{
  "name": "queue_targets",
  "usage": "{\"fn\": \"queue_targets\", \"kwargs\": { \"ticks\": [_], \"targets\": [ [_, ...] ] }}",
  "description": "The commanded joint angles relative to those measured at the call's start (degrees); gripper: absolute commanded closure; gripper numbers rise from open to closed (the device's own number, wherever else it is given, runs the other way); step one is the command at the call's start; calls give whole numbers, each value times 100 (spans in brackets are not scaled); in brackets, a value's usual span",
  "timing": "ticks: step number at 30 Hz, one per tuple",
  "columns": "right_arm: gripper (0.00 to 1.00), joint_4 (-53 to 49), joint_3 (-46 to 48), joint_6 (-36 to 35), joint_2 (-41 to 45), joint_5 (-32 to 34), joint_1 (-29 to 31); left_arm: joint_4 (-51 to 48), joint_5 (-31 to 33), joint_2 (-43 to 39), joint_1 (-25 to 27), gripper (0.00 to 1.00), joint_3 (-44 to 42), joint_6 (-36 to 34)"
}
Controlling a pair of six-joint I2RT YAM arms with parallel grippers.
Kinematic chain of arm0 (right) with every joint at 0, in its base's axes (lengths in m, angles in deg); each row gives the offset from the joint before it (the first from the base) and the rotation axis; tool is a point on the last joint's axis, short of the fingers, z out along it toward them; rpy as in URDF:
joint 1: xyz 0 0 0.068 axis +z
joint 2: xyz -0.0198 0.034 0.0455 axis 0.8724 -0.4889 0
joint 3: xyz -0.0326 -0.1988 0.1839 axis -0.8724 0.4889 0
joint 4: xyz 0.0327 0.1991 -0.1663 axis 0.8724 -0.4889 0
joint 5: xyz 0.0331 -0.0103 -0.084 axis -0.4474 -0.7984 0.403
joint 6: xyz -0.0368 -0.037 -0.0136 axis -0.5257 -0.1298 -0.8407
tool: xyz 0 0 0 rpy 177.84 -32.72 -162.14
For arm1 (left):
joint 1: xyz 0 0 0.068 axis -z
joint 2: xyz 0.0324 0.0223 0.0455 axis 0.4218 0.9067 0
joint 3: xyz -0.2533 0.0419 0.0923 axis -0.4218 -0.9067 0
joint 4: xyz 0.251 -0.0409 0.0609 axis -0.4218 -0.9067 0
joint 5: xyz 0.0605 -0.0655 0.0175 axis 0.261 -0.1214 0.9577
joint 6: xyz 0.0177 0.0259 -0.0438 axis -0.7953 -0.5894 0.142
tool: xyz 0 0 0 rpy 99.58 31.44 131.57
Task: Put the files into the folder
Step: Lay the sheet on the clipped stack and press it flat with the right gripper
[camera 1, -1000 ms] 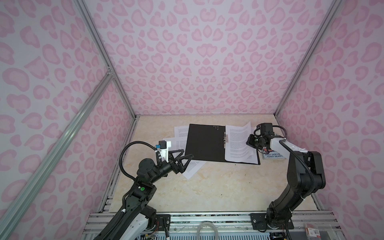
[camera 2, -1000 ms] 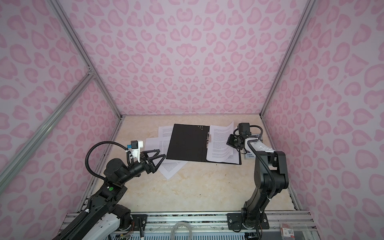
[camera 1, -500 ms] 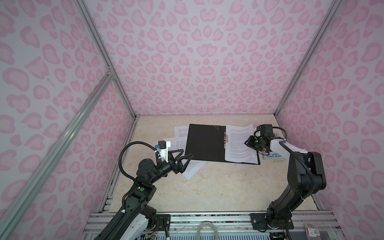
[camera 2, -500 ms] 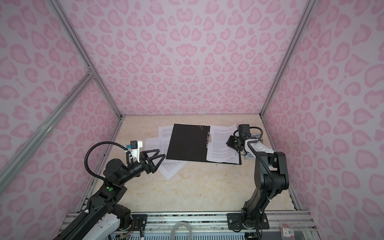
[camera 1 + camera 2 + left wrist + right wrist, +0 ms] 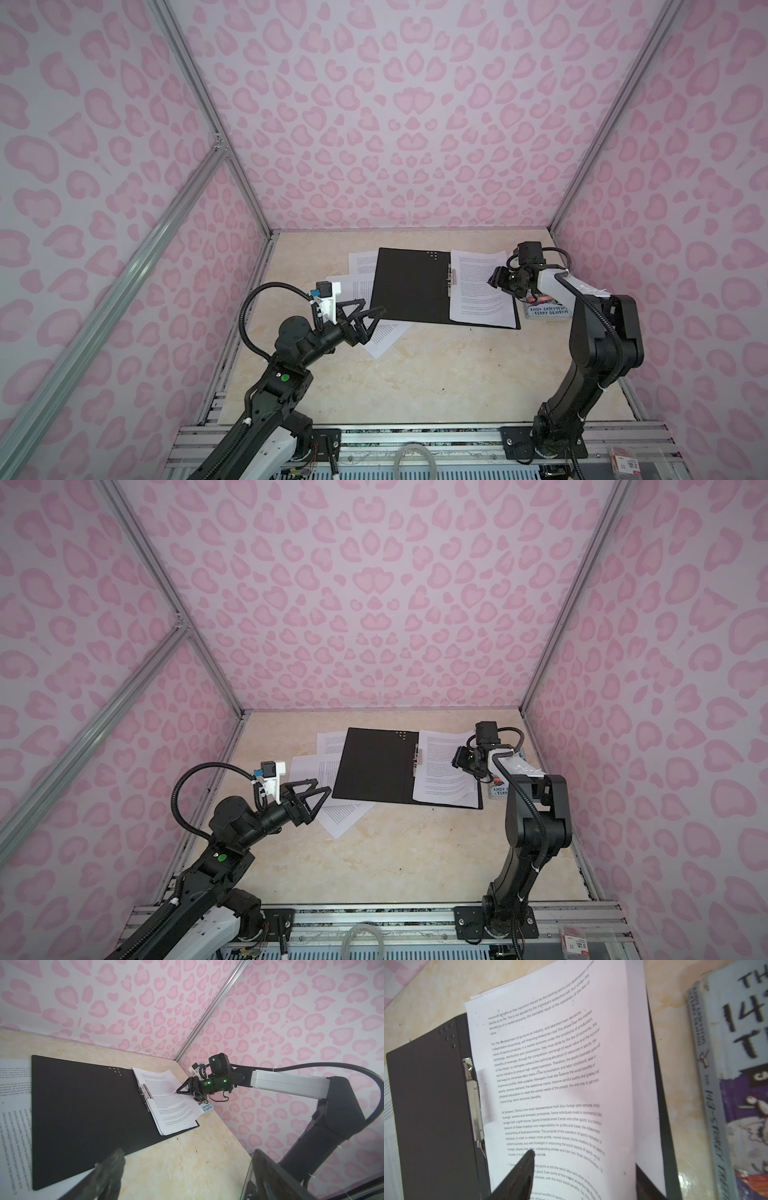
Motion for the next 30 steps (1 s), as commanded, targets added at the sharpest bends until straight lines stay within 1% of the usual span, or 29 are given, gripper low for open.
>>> {"fn": "queue_targets", "kwargs": {
  "ticks": [1, 6, 10, 15, 18, 22, 24, 26, 29, 30],
  "targets": [
    [36, -301, -172, -70, -206, 254, -4, 40, 71, 26, 4, 3, 52, -94],
    [36, -224, -91, -18, -203, 275, 1, -4, 89, 70, 1, 3, 67, -119],
    [33, -214, -69, -33, -136, 329, -7, -4, 116, 108, 0, 3, 70, -121],
    [32, -208, -14, -43, -39, 186, -16, -31, 117, 200, 0, 3, 93, -129],
    [30, -135, 26, -96, -5, 156, -9, -31, 131, 242, 0, 3, 104, -129],
    [27, -295, -105, -209, -136, 160, -11, -69, 171, 297, 1, 3, 108, -138],
    [26, -326, -104, -201, -123, 318, -22, -149, 263, 323, 5, 3, 131, -147],
    [22, -357, -73, -147, -33, 629, -42, -304, 486, 317, 4, 3, 146, -155],
    [16, -277, 141, -43, 450, 1337, -44, -704, 1191, 288, -8, 3, 183, -173],
    [15, -254, 209, -34, 619, 1471, -40, -777, 1409, 281, -5, 3, 197, -182]
  ]
}}
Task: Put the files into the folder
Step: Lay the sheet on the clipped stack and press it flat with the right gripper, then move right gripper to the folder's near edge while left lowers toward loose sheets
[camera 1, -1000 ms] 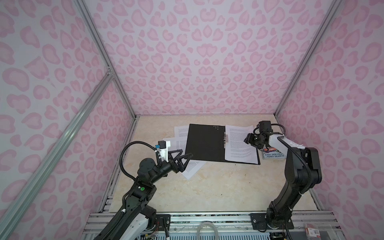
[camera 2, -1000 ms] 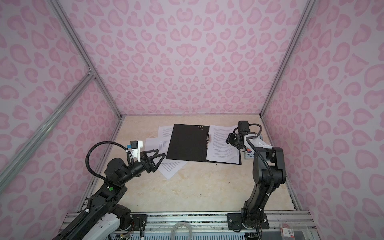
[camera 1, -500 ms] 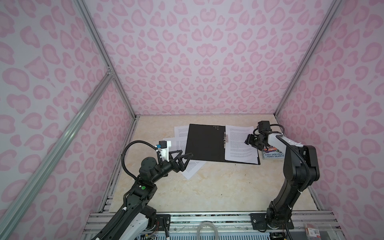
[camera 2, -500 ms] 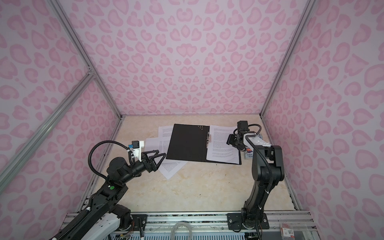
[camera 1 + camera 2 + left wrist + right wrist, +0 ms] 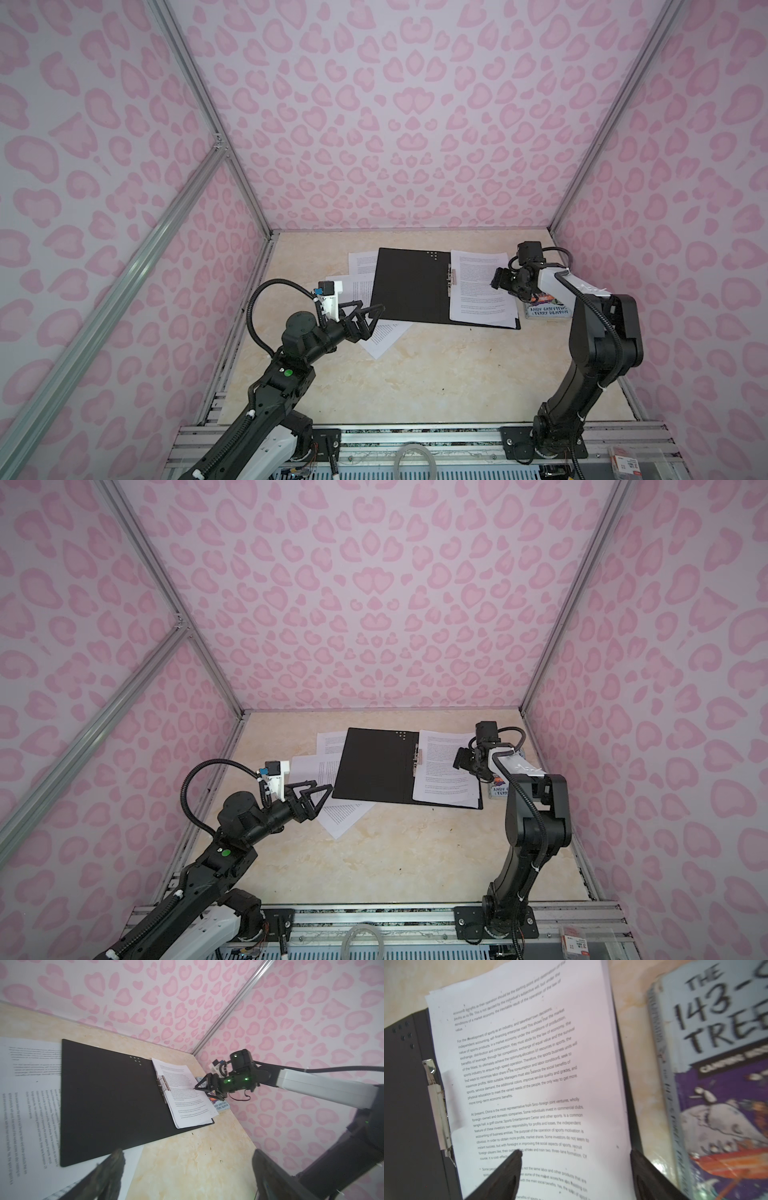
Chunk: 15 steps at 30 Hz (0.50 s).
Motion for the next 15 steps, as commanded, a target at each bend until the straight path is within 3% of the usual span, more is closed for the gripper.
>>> {"fn": "queue_targets", "kwargs": {
  "ticks": [1, 5, 9, 15],
  "targets": [
    [13, 40, 181, 50, 470, 836, 23, -533, 915, -22, -7, 3, 126, -87],
    [12, -61, 294, -111, 1109, 1009, 336, -1149, 1691, 47, -24, 3, 296, -121],
    [14, -14, 348, -288, 1350, 729, 1270, -1786, 2392, 339, -114, 3, 497, -86],
    [17, 341, 353, -453, 959, 206, 2616, -2076, 2220, 1241, -804, 3, 649, 1]
  ]
}}
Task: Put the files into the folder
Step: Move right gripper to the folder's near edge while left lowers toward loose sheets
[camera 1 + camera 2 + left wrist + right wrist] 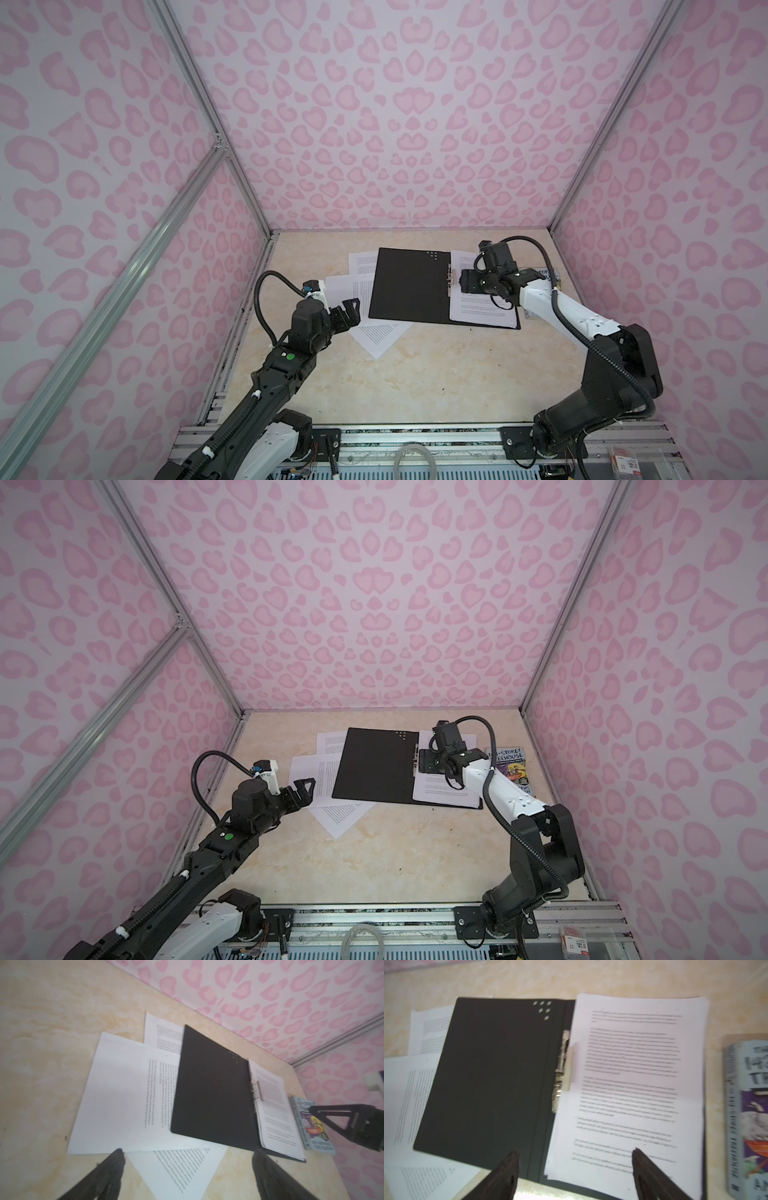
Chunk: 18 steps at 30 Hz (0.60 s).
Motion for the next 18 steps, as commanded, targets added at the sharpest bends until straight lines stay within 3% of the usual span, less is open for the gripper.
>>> {"fn": "queue_targets", "kwargs": {
  "ticks": [1, 6, 12, 18],
  "targets": [
    [18, 362, 45, -137, -280, -409, 396, -216, -68, 397, -367, 3, 88, 55],
    [20, 596, -87, -214, -878, -454, 967, -65, -366, 1188, -929, 3, 195, 13],
    [21, 1061, 45, -75, -1191, -910, 1139, 183, -762, 2224, -1664, 3, 467, -178],
    [21, 1239, 189, -29, -1295, -1057, 1163, 64, -1198, 3094, -1865, 1, 957, -446]
  ]
}}
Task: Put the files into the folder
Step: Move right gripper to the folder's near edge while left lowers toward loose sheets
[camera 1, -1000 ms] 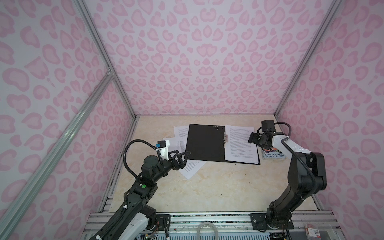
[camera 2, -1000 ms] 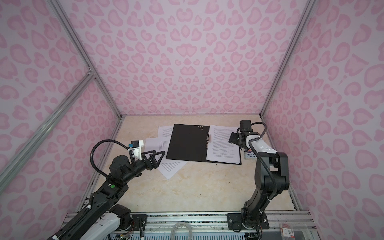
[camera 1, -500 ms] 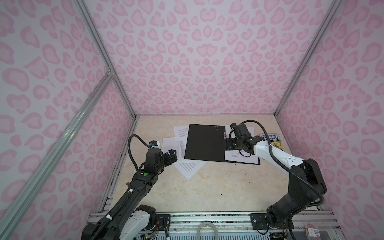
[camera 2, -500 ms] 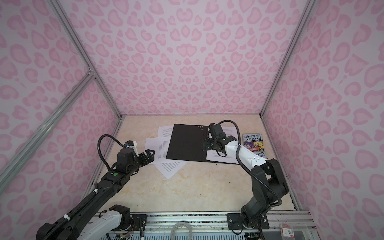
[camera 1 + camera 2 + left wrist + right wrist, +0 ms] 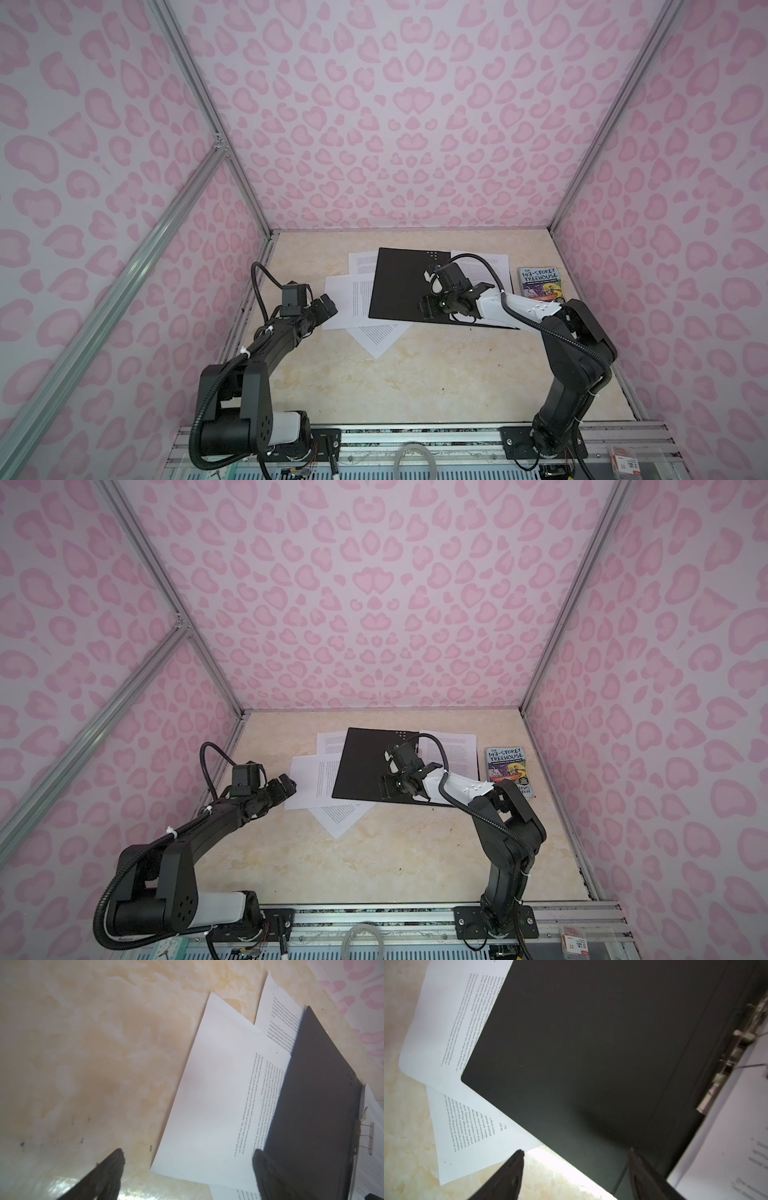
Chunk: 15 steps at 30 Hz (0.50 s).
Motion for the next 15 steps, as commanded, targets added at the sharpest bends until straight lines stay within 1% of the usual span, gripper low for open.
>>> {"fn": "queue_targets", "kwargs": {
  "ticks": [1, 4, 8, 11, 15],
  "targets": [
    [21, 265, 94, 63, -99, -187, 16, 97, -456, 394, -78, 1, 193, -186],
    [21, 240, 69, 80, -194, -206, 24, 206, -797, 685, -163, 0, 278, -219],
    [21, 236, 72, 85, -282, -196, 22, 203, -1070, 885, -213, 0, 334, -240],
    [21, 240, 59, 107, -349, -243, 32, 199, -1174, 914, -229, 0, 252, -122],
    [22, 228, -15, 148, -498, -317, 23, 544, -1634, 916, -360, 0, -111, 138]
  ]
}}
